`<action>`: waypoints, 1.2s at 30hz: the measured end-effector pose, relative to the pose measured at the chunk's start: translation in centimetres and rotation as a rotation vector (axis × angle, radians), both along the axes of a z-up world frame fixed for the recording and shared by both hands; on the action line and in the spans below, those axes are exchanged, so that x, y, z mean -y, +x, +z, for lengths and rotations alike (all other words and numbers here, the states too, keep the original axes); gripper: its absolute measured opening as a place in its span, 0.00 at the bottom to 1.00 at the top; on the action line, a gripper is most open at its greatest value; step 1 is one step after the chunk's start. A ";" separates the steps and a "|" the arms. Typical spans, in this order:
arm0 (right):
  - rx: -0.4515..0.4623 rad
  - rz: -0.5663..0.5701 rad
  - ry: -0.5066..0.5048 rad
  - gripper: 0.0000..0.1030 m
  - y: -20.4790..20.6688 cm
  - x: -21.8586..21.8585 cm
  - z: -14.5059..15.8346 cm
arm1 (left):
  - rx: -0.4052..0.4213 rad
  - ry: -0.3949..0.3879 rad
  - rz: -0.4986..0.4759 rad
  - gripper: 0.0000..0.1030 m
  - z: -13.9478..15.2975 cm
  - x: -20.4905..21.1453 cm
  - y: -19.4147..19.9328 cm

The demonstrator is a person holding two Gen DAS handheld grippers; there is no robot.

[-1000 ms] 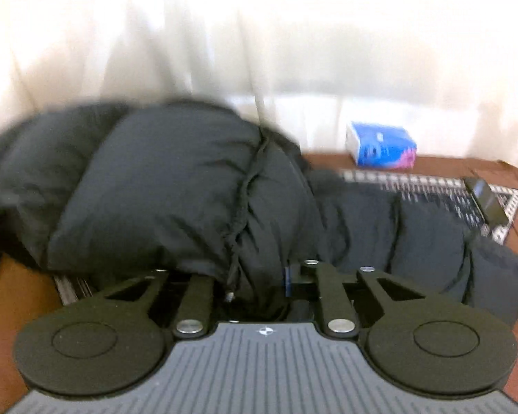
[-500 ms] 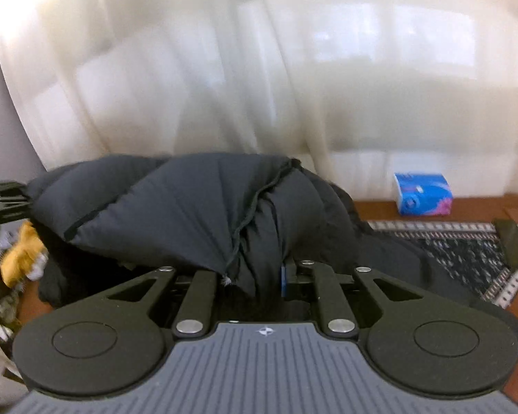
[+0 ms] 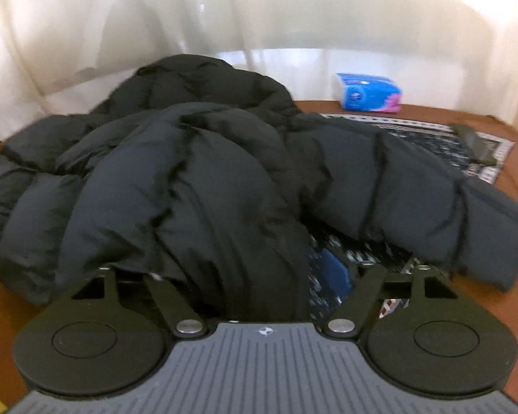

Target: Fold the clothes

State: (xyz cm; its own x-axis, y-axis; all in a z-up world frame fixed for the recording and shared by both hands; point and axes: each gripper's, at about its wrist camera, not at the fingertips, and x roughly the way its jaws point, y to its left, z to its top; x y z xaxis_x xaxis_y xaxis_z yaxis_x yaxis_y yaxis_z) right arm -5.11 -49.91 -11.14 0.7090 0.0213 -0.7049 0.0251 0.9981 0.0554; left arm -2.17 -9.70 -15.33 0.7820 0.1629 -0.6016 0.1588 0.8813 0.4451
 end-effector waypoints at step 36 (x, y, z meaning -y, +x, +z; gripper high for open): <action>-0.211 0.053 0.178 0.10 -3.2 5.7 3.8 | -0.273 -0.218 -0.046 0.15 4.3 -5.5 -2.8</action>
State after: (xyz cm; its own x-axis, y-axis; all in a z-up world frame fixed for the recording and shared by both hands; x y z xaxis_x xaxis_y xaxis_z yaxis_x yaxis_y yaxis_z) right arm -8.30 -55.64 -7.37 0.5414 0.1917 -0.8186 0.0024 0.9733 0.2295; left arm -4.99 -4.20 -11.02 0.5914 -0.0243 -0.8060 0.2879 0.9400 0.1829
